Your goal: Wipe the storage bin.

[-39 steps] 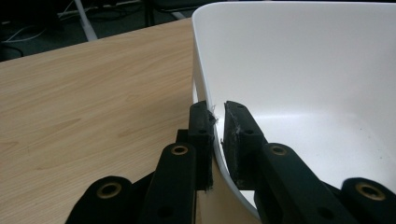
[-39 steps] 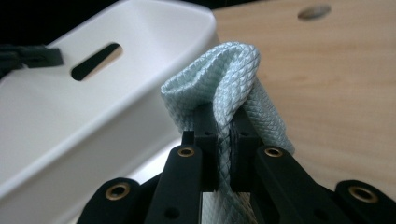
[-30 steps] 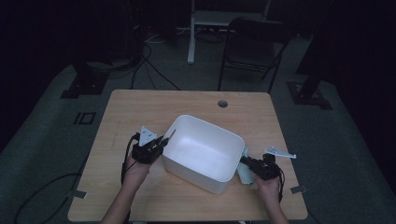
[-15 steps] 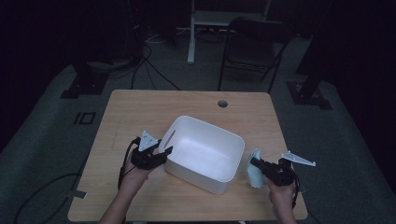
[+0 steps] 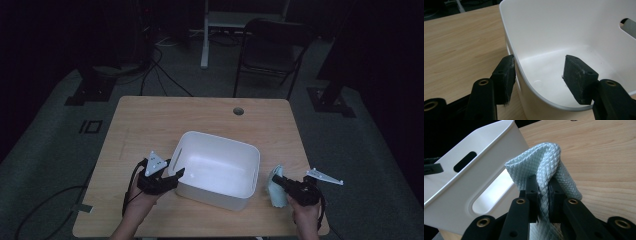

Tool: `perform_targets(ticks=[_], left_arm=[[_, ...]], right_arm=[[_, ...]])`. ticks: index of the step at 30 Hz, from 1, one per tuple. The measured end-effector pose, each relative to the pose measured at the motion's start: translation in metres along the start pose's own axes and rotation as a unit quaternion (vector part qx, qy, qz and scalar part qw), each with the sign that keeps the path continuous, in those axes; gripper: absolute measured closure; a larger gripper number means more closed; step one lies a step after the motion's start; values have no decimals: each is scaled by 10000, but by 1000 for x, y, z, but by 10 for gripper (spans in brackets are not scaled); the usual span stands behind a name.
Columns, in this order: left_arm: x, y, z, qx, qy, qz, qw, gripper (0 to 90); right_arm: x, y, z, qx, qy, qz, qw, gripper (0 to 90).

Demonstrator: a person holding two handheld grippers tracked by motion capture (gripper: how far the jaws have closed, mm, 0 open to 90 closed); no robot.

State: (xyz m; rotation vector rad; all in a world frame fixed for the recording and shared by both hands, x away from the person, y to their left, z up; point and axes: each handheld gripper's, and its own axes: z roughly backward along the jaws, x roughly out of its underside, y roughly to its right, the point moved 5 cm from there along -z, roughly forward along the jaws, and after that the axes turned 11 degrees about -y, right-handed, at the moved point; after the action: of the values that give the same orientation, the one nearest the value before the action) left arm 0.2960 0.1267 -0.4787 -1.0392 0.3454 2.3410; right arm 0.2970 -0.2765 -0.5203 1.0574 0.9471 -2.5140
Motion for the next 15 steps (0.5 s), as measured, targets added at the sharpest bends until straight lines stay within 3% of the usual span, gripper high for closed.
perform_targets(ticks=[8, 15], left_arm=[[16, 7, 18, 7, -26, -71, 10000, 377], [8, -6, 27, 97, 72, 44, 9999, 323]], right_arm=[[-1, -4, 0, -50, 6, 42, 10000, 816], [-2, -8, -1, -122, 13, 97, 9999, 815]])
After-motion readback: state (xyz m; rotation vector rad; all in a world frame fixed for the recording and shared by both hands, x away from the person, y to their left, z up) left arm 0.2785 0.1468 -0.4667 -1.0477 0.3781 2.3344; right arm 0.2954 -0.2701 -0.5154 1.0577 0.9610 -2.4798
